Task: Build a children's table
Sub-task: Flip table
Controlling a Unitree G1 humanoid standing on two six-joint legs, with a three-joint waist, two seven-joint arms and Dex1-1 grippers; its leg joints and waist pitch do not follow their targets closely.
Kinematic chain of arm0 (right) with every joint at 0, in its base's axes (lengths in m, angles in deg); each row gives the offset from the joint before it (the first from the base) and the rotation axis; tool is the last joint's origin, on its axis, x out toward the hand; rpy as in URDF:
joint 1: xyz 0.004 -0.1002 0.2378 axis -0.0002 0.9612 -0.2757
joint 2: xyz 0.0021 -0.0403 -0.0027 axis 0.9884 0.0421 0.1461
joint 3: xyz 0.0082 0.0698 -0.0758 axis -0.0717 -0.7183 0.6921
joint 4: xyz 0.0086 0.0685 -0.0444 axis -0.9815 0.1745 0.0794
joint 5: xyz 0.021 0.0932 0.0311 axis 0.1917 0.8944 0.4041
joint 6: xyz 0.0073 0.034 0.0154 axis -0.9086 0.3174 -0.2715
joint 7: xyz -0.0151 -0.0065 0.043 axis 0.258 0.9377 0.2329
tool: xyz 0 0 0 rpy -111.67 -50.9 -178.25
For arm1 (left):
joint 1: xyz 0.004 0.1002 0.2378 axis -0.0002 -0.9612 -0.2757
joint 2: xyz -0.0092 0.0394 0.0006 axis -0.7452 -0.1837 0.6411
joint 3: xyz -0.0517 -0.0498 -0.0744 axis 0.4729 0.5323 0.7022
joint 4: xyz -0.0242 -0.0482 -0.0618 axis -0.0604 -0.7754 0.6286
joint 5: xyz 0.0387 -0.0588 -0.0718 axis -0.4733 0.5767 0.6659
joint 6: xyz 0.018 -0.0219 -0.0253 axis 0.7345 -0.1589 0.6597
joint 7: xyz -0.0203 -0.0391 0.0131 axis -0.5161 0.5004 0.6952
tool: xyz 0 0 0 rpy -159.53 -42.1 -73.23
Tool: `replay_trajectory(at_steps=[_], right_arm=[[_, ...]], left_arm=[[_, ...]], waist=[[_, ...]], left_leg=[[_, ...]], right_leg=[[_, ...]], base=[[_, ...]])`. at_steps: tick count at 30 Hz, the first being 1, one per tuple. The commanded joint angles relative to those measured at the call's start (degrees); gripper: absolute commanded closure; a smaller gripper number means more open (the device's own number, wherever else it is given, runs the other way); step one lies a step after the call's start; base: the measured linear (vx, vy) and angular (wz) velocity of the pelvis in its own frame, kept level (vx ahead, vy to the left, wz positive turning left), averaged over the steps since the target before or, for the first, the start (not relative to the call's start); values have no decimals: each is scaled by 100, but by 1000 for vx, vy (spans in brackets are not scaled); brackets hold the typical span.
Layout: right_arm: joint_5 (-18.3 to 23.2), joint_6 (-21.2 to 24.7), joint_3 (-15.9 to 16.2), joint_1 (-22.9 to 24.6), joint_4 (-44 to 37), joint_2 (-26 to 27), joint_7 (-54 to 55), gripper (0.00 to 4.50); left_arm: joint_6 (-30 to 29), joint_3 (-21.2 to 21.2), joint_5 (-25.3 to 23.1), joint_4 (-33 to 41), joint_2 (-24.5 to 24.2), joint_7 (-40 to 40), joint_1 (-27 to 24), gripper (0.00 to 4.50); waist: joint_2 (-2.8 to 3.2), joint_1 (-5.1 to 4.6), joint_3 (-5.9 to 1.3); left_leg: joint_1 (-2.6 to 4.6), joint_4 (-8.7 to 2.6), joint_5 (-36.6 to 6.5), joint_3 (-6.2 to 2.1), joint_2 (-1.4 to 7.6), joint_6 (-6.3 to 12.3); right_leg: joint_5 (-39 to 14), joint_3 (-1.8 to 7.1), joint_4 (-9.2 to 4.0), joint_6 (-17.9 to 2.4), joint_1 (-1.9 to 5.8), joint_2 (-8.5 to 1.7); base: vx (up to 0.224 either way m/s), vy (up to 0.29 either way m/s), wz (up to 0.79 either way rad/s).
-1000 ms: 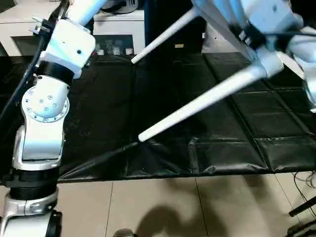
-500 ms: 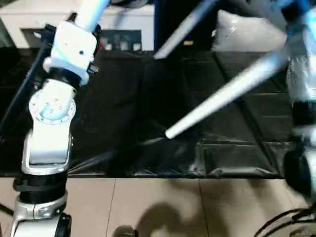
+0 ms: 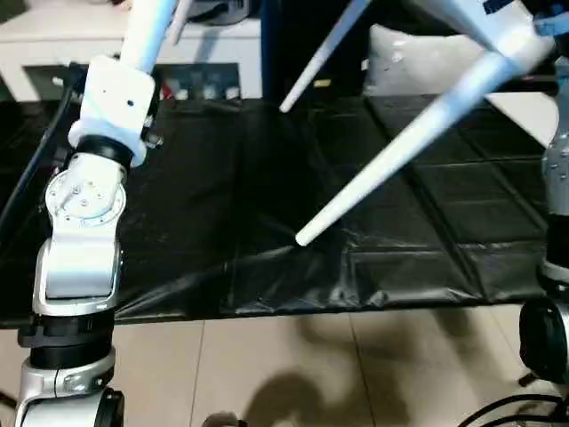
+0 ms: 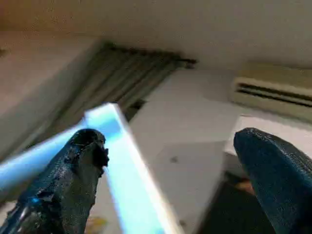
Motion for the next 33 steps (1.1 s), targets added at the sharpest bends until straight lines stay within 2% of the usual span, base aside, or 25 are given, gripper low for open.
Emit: replay_trajectory(at_steps=[1, 4, 5, 6, 7, 8, 9, 10, 11, 13, 14, 15, 16, 18, 20, 21, 22, 23, 25, 27, 28, 29, 30, 32, 33], right_arm=[[99, 360, 258, 272, -233, 26, -110, 0], [81, 678, 369, 711, -394, 299, 201, 0], [47, 715, 379, 804, -413, 372, 282, 0], [94, 794, 488, 1188, -512, 545, 347, 26], [94, 794, 488, 1188, -512, 545, 347, 26], [79, 795, 537, 1362, -555, 623, 397, 33], [140, 864, 602, 1714, -727, 781, 525, 38], [140, 864, 602, 1714, -727, 781, 525, 38], [177, 917, 617, 1911, -851, 882, 638, 68], [181, 1018, 598, 2134, -1038, 989, 745, 77], [179, 1025, 595, 2144, -1047, 994, 748, 80], [174, 1063, 572, 2251, -1116, 1055, 797, 86], [156, 1066, 572, 2319, -1149, 1077, 819, 111], [125, 1091, 572, 2463, -1218, 1123, 880, 125], [59, 1120, 586, 2622, -1230, 1163, 939, 132], [3, 1126, 607, 2751, -1190, 1188, 975, 155], [-34, 1129, 621, 2837, -1159, 1204, 999, 155], [-112, 1106, 660, 2996, -1099, 1240, 1012, 162], [-178, 1062, 735, 3248, -997, 1296, 983, 126], [-192, 1036, 794, 3517, -888, 1383, 975, 123], [-196, 1042, 811, 3642, -852, 1432, 1003, 123], [-275, 1047, 838, 3740, -833, 1458, 1068, 93], [-357, 1065, 872, 3825, -837, 1467, 1124, 81], [-490, 1199, 914, 3999, -927, 1502, 1283, 78], [-510, 1228, 917, 4025, -940, 1508, 1318, 67]], left_arm=[[-168, -51, 33, -99, -18, 33, -199, 291], [-145, -29, 40, -47, -44, 11, -329, 291], [-146, -27, 36, -36, -48, 7, -355, 291], [-146, -6, 37, -6, -50, -4, -424, 291], [-146, -6, 37, -6, -50, -4, -424, 291], [-148, 6, 41, 5, -50, -6, -448, 291], [-153, 11, 48, 5, -49, -8, -474, 291], [-153, 11, 48, 5, -49, -8, -474, 291], [-153, 4, 53, -14, -51, -13, -479, 291], [-163, -17, 74, -34, -66, -29, -487, 291], [-164, -19, 75, -34, -67, -29, -487, 291], [-159, -25, 83, -48, -73, -33, -491, 291], [-151, -34, 85, -68, -76, -31, -488, 291], [-144, -48, 93, -95, -78, -35, -489, 291], [-155, -46, 107, -106, -69, -44, -505, 291], [-157, -40, 118, -114, -57, -55, -525, 291], [-157, -36, 124, -120, -49, -62, -539, 291], [-154, -21, 146, -130, -29, -76, -587, 291], [-139, 13, 189, -156, 15, -102, -668, 291], [-119, 47, 227, -176, 60, -128, -765, 291], [-107, 56, 234, -173, 74, -138, -815, 291], [-110, 57, 233, -167, 79, -144, -856, 291], [-115, 58, 234, -164, 82, -151, -889, 291], [-127, 65, 258, -153, 79, -171, -958, 291], [-126, 67, 260, -152, 79, -173, -967, 291]], waist=[[-50, -34, -272], [-99, -61, -296], [-65, -69, -308], [-68, -89, -313], [-75, -89, -321], [-61, -97, -321], [-73, -100, -331], [-18, -76, -337], [-26, -86, -335], [5, -60, -360], [-4, -57, -354], [6, -41, -351], [27, -25, -352], [30, 17, -345], [3, 25, -351], [-2, 34, -354], [4, 34, -342], [-23, 23, -345], [-25, 24, -338], [-40, 12, -333], [-35, 8, -330], [-33, 7, -319], [-32, 4, -312], [-50, -2, -311], [-27, 2, -302]], left_leg=[[129, -480, -2730, -3, -36, -61], [116, -515, -2674, -30, -30, -82], [113, -532, -2582, -29, -20, -89], [103, -555, -2589, -35, -8, -101], [94, -559, -2538, -31, -8, -102], [117, -561, -2585, -26, -3, -102], [126, -559, -2554, -15, -5, -91], [138, -561, -2511, -16, 3, -103], [124, -569, -2484, -13, 13, -112], [116, -573, -2395, -19, 21, -142], [117, -576, -2391, -12, 23, -144], [121, -575, -2420, -10, 26, -153], [119, -574, -2432, -14, 23, -164], [138, -573, -2482, -5, 31, -200], [124, -580, -2409, -1, 27, -201], [110, -584, -2312, 3, 25, -199], [112, -589, -2339, 6, 25, -198], [101, -594, -2348, 4, 21, -204], [89, -600, -2348, 6, 16, -192], [86, -607, -2391, 0, 12, -176], [89, -611, -2398, 1, 13, -168], [105, -615, -2458, 1, 16, -155], [104, -629, -2486, -1, 18, -156], [119, -633, -2563, -6, 19, -160], [134, -642, -2625, -10, 25, -178]], right_leg=[[-3251, 86, -714, -209, 125, -152], [-3260, 86, -719, -193, 156, -176], [-3073, 104, -708, -252, 153, -183], [-2903, 104, -698, -293, 167, -173], [-2781, 114, -688, -299, 180, -172], [-2664, 125, -686, -354, 154, -164], [-2548, 141, -676, -387, 153, -161], [-2460, 157, -670, -406, 145, -161], [-2289, 167, -663, -434, 150, -155], [-1981, 176, -619, -505, 169, -155], [-1922, 182, -624, -516, 167, -150], [-1881, 187, -615, -535, 168, -146], [-1909, 187, -608, -533, 172, -152], [-1979, 202, -634, -496, 149, -163], [-1905, 202, -626, -502, 168, -164], [-1851, 204, -622, -497, 180, -166], [-1896, 204, -631, -492, 171, -165], [-1971, 200, -635, -469, 190, -170], [-2079, 200, -653, -440, 189, -182], [-2293, 189, -676, -381, 195, -184], [-2338, 190, -687, -367, 189, -186], [-2472, 186, -713, -339, 171, -189], [-2568, 181, -733, -304, 171, -184], [-2663, 179, -746, -260, 161, -179], [-2721, 180, -760, -240, 139, -174]], base=[[0, 0, 0], [0, 0, 0], [0, 0, 0], [0, 0, 0], [0, 0, 0], [0, 0, 0], [0, 0, 0], [0, 0, 0], [0, 0, 0], [0, 0, 0], [0, 0, 0], [0, 0, 0], [0, 0, 0], [0, 0, 0], [0, 0, 0], [0, 0, 0], [0, 0, 0], [0, 0, 0], [0, 0, 0], [0, 0, 0], [0, 0, 0], [0, 0, 0], [0, 0, 0], [0, 0, 0], [0, 0, 0]])
